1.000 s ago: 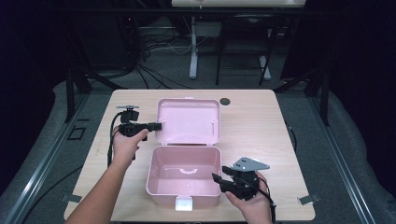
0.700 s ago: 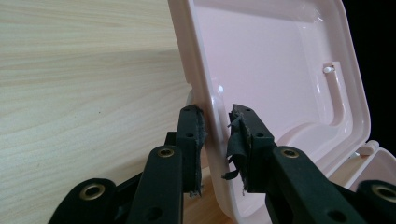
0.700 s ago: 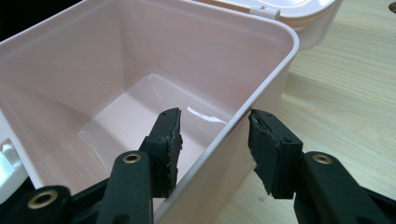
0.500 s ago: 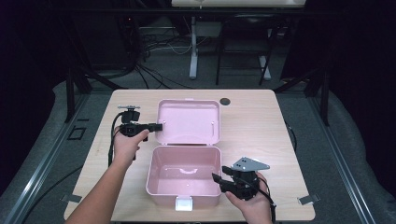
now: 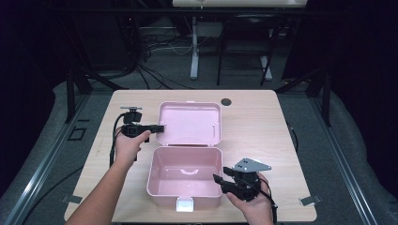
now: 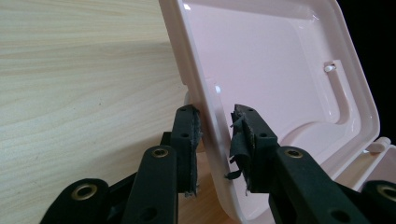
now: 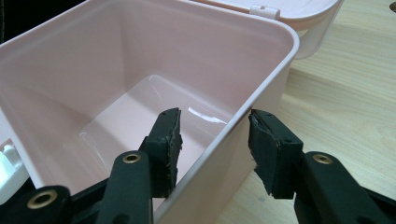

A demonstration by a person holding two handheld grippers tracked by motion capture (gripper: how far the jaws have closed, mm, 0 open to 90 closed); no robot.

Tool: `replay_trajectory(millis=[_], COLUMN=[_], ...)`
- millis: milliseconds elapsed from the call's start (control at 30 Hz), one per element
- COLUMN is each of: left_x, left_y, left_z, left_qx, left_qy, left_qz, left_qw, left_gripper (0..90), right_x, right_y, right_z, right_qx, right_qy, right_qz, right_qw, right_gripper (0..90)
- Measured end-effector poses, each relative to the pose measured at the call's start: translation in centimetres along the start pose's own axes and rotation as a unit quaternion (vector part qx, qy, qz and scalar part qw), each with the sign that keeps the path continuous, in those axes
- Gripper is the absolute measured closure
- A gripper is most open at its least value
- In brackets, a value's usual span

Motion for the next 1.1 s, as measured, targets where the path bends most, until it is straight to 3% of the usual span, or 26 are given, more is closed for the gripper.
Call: replay_trajectory(millis=[567, 900, 1100], left_x=[0.2, 0.4, 0.6], left_y=[-0.5, -1.0, -1.3], left_z=[0.7, 0.9, 1.2], left_qx=[0.016, 0.019, 0.029], left_qy=[0.012, 0.004, 0.01], left_qz=[-0.002, -0.017, -0.014], left_qw=[0.9998, 0.9997, 0.9994], left_gripper=[69.2, 68.5, 66.7], right_x=[0.0, 0.0, 0.0], right_y=[0.0, 0.0, 0.0], right_z=[0.0, 0.0, 0.0], right_qx=[-0.001, -0.001, -0.001], right_qy=[0.002, 0.002, 0.003], right_qz=[0.002, 0.003, 0.003], right_qw=[1.0, 1.0, 1.0], right_gripper=[53.6, 53.5, 53.5])
Point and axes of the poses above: each handheld gripper's, and its own axes: z roughly forward along the jaws, y roughly out of its top, x roughly to its left, the point moved 9 cm from there along z, roughly forward along the jaws, and after that the axes turned 1 degree about -y, right-handed, at the moved point
